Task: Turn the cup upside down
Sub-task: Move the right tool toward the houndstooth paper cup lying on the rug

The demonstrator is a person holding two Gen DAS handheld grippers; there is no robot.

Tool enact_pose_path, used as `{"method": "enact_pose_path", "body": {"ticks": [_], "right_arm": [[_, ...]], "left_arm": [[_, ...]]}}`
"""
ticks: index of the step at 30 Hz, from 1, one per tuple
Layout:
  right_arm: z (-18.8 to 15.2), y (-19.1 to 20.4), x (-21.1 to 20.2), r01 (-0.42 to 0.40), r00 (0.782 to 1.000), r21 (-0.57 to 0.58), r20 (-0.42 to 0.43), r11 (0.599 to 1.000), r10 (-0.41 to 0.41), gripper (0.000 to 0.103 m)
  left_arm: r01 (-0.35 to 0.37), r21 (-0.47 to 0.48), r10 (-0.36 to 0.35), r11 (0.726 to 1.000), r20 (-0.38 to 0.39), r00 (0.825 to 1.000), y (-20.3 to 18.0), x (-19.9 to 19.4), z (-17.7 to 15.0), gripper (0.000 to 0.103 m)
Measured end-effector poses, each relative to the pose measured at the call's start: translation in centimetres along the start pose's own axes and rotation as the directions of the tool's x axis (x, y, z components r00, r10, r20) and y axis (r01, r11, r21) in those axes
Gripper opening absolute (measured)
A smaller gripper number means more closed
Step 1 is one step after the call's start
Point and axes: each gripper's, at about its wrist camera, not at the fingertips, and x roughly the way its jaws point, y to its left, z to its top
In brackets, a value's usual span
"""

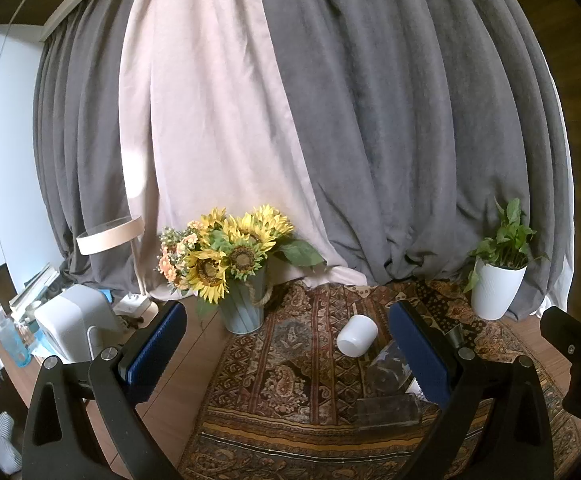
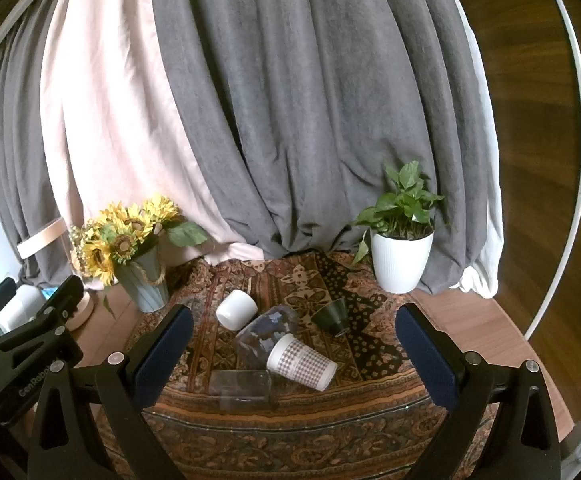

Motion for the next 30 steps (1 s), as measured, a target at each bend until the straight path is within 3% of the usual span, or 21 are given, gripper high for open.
{"method": "enact_pose_path", "body": {"ticks": [16, 30], "right_arm": [[-0.4, 0.2, 1.3, -0.004, 1.0, -0.01, -0.029, 1.0, 0.004, 0.102], [-2.1, 0.8, 7.0, -0.111, 0.975, -0.054, -0.2, 0.992, 0.098, 0.102]], "left_arm": [[-0.027, -0.005, 0.027, 1.0, -0.039, 0.999, -0.1, 1.4, -0.4, 0.103], [-0.136, -0.015, 0.131, 0.991, -0.186, 0.974, -0.1, 4.4, -3.9, 0.103]]}}
